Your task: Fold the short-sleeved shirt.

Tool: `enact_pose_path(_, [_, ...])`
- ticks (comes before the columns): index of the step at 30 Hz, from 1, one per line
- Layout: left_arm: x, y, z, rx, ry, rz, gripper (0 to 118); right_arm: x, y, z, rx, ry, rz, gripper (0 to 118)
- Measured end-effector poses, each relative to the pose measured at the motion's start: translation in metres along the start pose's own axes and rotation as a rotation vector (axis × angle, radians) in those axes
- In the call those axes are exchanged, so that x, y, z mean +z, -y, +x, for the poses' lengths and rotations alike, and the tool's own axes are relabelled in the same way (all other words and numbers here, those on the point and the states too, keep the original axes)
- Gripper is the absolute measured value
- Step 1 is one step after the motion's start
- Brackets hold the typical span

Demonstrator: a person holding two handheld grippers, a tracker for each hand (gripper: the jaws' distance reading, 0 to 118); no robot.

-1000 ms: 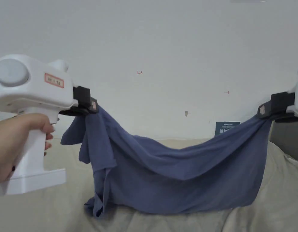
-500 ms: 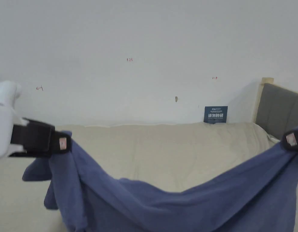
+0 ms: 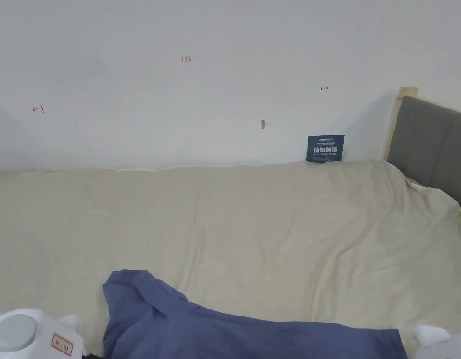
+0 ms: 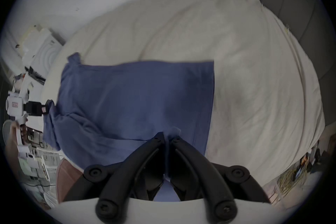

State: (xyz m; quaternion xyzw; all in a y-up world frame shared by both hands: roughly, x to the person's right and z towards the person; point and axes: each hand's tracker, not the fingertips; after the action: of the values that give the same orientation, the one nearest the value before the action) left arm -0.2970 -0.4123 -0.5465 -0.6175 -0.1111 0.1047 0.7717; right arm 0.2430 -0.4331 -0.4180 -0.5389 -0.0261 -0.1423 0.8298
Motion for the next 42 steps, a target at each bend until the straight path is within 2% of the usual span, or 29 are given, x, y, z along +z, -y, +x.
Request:
enact_pose_path(1, [-0.003,-0.001,-0.004,-0.004,0.017,-0.008,32,-0.003,0.001,0.001,0.0,-0.007,-0.011,9])
enact_pose_path(2, [-0.004,0.001,-0.009,-0.002,0.021,-0.003,65,-0.004,0.002,0.002,0.002,-0.012,-0.014,29])
enact_pose_path(3, [-0.004,0.002,-0.012,0.006,0.023,-0.006,87,-0.005,0.001,0.002,0.004,-0.011,-0.024,60])
enact_pose_path(4, [-0.003,0.003,-0.013,0.009,0.012,-0.009,99,-0.005,0.0,0.003,-0.001,-0.021,-0.039,94])
enact_pose_path(5, [-0.001,0.002,-0.015,0.014,-0.007,-0.023,100,-0.003,0.002,0.003,-0.014,-0.024,-0.065,118])
enact_pose_path(7, [0.012,0.006,-0.015,0.002,-0.019,-0.027,100,0.004,0.004,0.006,-0.028,-0.029,-0.064,114])
enact_pose_path(8, [0.022,0.008,-0.015,-0.019,-0.035,-0.009,100,0.004,0.001,0.006,-0.044,-0.023,-0.003,111])
enact_pose_path(9, [0.034,0.009,-0.015,-0.058,-0.069,0.047,100,0.016,0.0,0.009,-0.056,-0.032,0.024,105])
enact_pose_path(10, [0.044,0.012,-0.015,-0.086,-0.096,0.09,100,0.021,0.0,0.01,-0.069,-0.034,0.044,103])
enact_pose_path(12, [0.076,0.026,-0.012,-0.129,-0.131,0.255,100,0.038,0.002,0.012,-0.11,-0.041,0.127,104])
enact_pose_path(15, [0.123,0.061,-0.003,-0.141,-0.055,0.494,100,0.083,0.019,0.009,-0.154,-0.105,0.268,105])
enact_pose_path(17, [0.147,0.087,0.0,-0.135,-0.007,0.633,100,0.11,0.036,0.0,-0.15,-0.129,0.398,105])
enact_pose_path(20, [0.169,0.124,0.009,-0.153,0.007,0.811,96,0.13,0.07,-0.018,-0.089,-0.21,0.581,100])
enact_pose_path(21, [0.173,0.137,0.013,-0.163,-0.001,0.861,88,0.144,0.079,-0.031,-0.08,-0.202,0.644,96])
enact_pose_path(22, [0.176,0.143,0.014,-0.173,-0.006,0.905,71,0.147,0.089,-0.039,-0.076,-0.201,0.704,85])
enact_pose_path(23, [0.178,0.154,0.014,-0.165,0.002,0.956,32,0.149,0.099,-0.046,-0.081,-0.2,0.774,58])
enact_pose_path(24, [0.18,0.164,0.015,-0.137,-0.008,1.0,5,0.149,0.107,-0.055,-0.066,-0.206,0.791,30])
enact_pose_path(25, [0.18,0.171,0.014,-0.105,-0.015,1.019,1,0.152,0.107,-0.058,-0.071,-0.196,0.813,4])
enact_pose_path(27, [0.178,0.176,0.009,-0.069,0.022,1.015,1,0.152,0.118,-0.069,-0.085,-0.183,0.859,2])
enact_pose_path(29, [0.175,0.18,0.007,-0.044,0.025,1.015,0,0.152,0.116,-0.065,-0.088,-0.26,0.882,2])
enact_pose_path(32, [0.176,0.177,0.007,-0.038,0.032,1.042,0,0.152,0.115,-0.073,-0.044,-0.252,0.883,2])
enact_pose_path(35, [0.182,0.137,0.012,-0.125,-0.01,0.998,0,0.16,0.108,-0.081,0.015,-0.279,0.893,2])
enact_pose_path(38, [0.175,0.059,0.03,-0.196,0.008,0.78,0,0.152,0.098,-0.078,0.019,-0.29,0.877,2])
enact_pose_path(39, [0.161,0.027,0.034,-0.194,-0.032,0.672,0,0.149,0.096,-0.078,0.015,-0.304,0.872,2])
enact_pose_path(41, [0.127,-0.022,0.035,-0.182,0.013,0.524,0,0.145,0.09,-0.08,0.018,-0.314,0.86,2])
enact_pose_path(42, [0.11,-0.037,0.038,-0.177,-0.031,0.471,0,0.141,0.087,-0.08,0.025,-0.325,0.848,2])
